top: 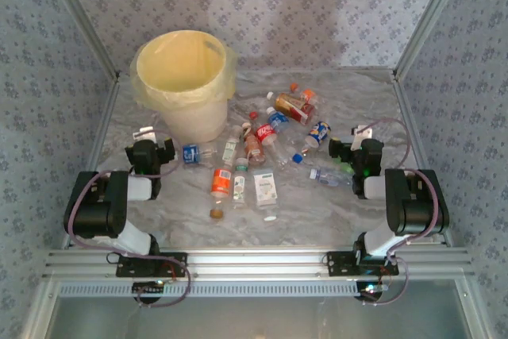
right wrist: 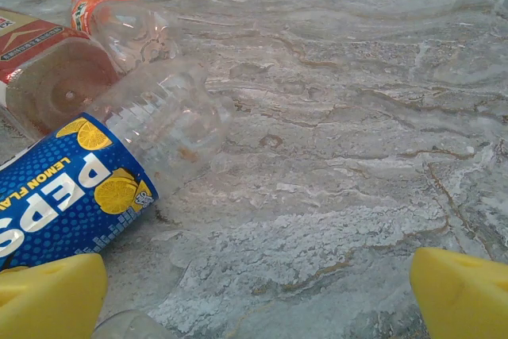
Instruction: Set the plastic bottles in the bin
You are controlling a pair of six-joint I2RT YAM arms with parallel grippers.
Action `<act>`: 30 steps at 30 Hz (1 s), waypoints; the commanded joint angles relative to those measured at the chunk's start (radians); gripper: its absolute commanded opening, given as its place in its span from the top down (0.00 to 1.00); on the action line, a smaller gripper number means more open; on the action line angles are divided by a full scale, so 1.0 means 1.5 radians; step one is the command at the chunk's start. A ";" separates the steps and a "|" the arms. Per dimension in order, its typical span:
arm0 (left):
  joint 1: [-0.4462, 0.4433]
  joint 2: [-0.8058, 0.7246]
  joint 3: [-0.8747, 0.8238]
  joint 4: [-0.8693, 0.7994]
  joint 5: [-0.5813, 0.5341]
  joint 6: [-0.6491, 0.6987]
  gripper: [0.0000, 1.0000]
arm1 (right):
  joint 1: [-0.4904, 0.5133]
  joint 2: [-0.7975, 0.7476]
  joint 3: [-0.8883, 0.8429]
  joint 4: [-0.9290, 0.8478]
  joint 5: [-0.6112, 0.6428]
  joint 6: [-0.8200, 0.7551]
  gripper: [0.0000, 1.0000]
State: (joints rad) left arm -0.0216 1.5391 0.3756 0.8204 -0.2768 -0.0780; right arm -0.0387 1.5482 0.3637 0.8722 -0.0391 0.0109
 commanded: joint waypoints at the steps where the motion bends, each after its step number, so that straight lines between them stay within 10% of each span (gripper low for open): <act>1: 0.000 -0.004 0.008 0.027 0.004 0.008 0.02 | 0.001 -0.004 0.007 -0.003 0.019 0.005 0.00; 30: 0.001 -0.004 0.008 0.027 0.004 0.008 0.02 | -0.001 -0.003 0.007 -0.005 0.011 0.005 0.00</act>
State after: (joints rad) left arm -0.0216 1.5391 0.3756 0.8207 -0.2768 -0.0780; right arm -0.0387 1.5482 0.3637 0.8726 -0.0368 0.0109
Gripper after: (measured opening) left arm 0.980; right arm 0.999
